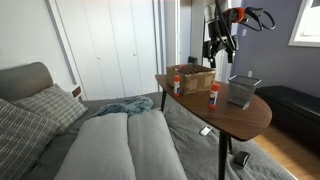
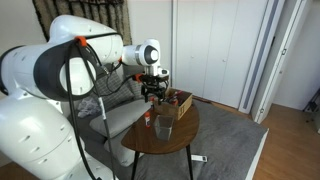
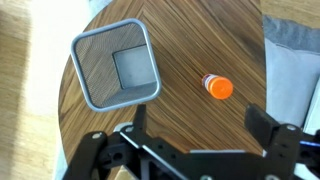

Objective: Remove the glue stick from the basket then turn the basket upside down and put the glue stick on top of the basket.

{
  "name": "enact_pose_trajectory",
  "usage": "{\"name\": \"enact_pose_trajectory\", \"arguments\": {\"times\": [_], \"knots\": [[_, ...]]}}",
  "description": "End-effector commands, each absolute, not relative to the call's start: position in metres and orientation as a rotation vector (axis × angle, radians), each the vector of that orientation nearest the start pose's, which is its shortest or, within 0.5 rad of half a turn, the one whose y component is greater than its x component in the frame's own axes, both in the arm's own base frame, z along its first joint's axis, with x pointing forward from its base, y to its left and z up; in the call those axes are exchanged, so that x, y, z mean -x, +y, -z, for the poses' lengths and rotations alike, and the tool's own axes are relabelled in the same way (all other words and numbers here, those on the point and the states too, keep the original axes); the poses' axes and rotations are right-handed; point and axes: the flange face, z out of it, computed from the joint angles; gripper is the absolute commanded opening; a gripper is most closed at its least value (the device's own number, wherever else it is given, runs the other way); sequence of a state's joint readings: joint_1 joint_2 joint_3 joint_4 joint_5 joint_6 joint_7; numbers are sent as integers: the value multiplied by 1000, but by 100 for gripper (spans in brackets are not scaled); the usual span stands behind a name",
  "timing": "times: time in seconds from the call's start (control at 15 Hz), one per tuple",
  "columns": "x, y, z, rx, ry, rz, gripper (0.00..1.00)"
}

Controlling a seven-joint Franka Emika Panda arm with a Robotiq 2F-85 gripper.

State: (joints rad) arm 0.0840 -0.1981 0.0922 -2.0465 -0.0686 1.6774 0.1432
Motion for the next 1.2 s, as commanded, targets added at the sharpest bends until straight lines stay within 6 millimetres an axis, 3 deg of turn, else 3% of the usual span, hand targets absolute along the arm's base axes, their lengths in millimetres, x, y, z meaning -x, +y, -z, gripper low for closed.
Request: {"name": "enact_pose_trajectory", "arguments": {"times": [0.0, 0.4, 0.87, 1.0, 1.13], "knots": [[-464, 43, -508, 3154, 220, -220, 100], [-455, -3, -481, 2977, 577, -107, 100], [-442, -12, -446, 2924, 742, -58, 98], [-441, -14, -437, 2919, 786, -42, 73], [-439, -18, -431, 2909, 820, -30, 61]]}}
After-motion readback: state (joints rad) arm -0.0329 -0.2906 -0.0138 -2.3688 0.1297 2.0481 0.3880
